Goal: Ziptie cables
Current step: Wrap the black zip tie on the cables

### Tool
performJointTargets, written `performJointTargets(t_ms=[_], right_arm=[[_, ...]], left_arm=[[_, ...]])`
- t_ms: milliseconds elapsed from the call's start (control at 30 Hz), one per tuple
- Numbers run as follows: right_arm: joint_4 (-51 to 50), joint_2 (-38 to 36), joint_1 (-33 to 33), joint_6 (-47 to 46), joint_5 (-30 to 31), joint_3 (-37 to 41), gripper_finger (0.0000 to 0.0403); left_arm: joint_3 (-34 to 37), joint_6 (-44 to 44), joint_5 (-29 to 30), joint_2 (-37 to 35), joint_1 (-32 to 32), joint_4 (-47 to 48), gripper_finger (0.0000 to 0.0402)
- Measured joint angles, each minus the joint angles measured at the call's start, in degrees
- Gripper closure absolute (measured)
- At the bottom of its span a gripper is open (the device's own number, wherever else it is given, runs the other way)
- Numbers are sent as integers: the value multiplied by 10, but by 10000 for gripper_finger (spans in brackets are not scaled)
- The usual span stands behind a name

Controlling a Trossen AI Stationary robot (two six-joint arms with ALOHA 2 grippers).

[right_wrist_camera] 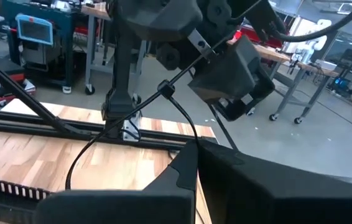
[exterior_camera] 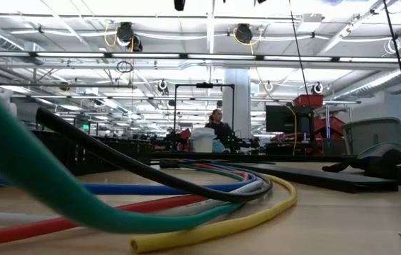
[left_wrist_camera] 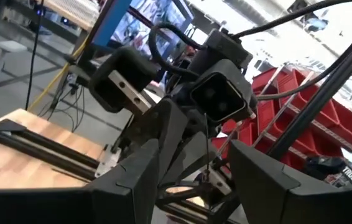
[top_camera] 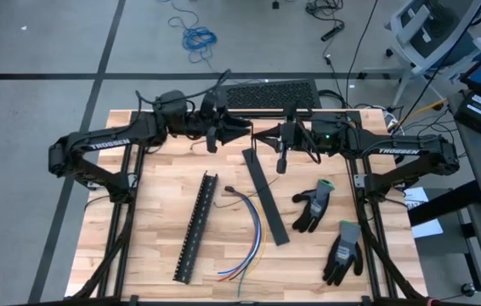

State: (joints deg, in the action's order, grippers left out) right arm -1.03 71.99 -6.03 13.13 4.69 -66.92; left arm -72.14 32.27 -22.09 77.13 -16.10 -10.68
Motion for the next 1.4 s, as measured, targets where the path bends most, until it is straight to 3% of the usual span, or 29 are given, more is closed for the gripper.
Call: performJointTargets(t_ms=[600,767,1400], right_arm=[[-3,1,0,-4,4,0,403],[-4,1,0,-3,30,0,403],[0,1,0,-4,30,0,403]], left_arm=[[0,4,14,29,28,-68,214],[0,4,16,18,23,-68,214],[0,4,7,16,24,-56,223]])
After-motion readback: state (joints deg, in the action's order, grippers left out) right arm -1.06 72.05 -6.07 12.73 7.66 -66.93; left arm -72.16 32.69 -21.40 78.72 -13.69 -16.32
